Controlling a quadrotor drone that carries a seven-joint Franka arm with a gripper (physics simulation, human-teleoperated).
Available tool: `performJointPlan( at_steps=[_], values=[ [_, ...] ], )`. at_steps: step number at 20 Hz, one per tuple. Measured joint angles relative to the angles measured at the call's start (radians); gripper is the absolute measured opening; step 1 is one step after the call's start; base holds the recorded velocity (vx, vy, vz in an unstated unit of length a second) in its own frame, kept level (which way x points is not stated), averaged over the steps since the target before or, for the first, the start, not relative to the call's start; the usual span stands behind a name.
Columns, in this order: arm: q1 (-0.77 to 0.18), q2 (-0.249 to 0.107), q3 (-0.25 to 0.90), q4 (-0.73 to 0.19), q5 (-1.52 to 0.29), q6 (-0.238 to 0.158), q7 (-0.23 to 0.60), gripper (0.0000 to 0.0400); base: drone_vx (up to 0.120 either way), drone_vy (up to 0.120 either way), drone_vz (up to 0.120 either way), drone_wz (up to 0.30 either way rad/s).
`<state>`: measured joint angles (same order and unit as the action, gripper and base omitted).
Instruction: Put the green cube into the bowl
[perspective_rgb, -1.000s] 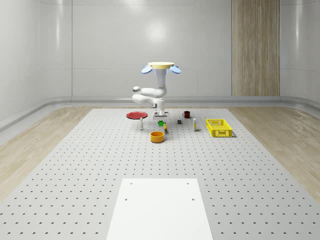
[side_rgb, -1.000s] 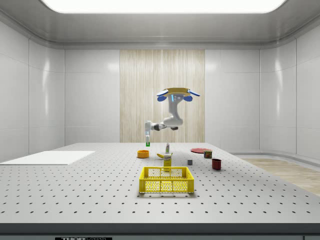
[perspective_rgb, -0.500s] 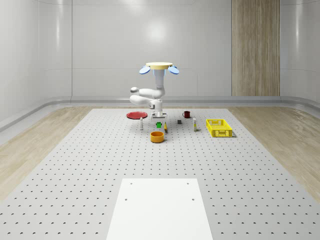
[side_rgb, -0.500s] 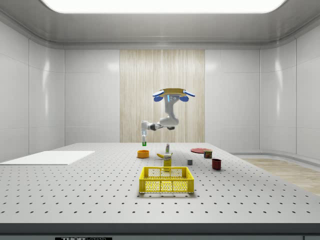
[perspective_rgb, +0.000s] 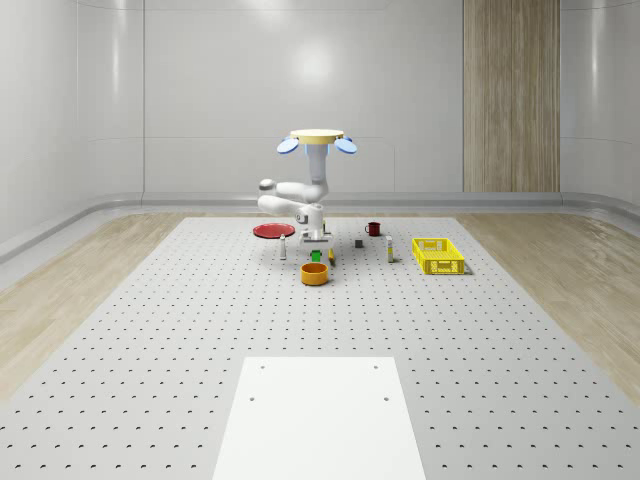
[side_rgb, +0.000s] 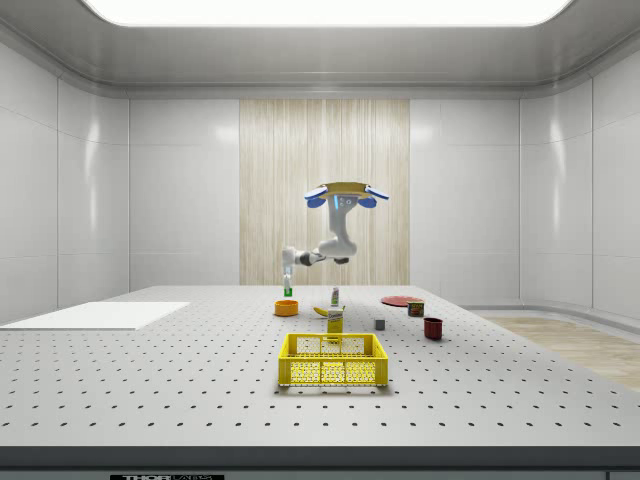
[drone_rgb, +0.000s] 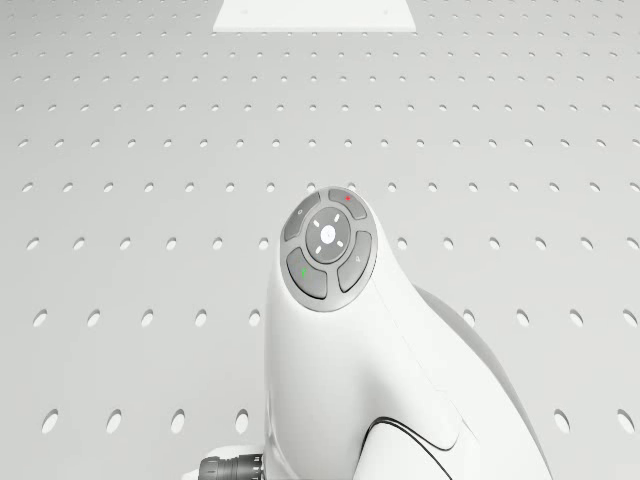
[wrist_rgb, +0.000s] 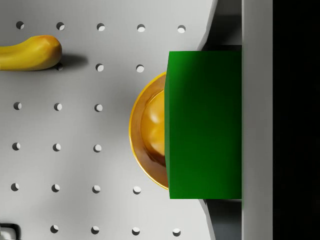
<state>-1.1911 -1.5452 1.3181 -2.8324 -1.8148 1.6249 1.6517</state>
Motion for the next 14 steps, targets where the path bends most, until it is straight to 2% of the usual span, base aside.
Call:
performJointPlan(
  at_steps=[1,3,6,14],
  values=[
    [0.0,0.0,0.0,0.0,0.0,0.0,0.0,0.0252,0.12,0.0,-0.12,0.0],
    [0.0,-0.001,0.0,0.0,0.0,0.001,0.0,0.0252,0.0,-0.02,-0.08,0.0],
    [0.0,-0.001,0.0,0.0,0.001,0.001,0.0,0.0252,0.0,-0.093,0.0,0.0],
    [-0.013,-0.005,-0.069,0.018,-0.063,0.031,0.039,0.025,0.0,0.0,0.0,0.0]
  ],
)
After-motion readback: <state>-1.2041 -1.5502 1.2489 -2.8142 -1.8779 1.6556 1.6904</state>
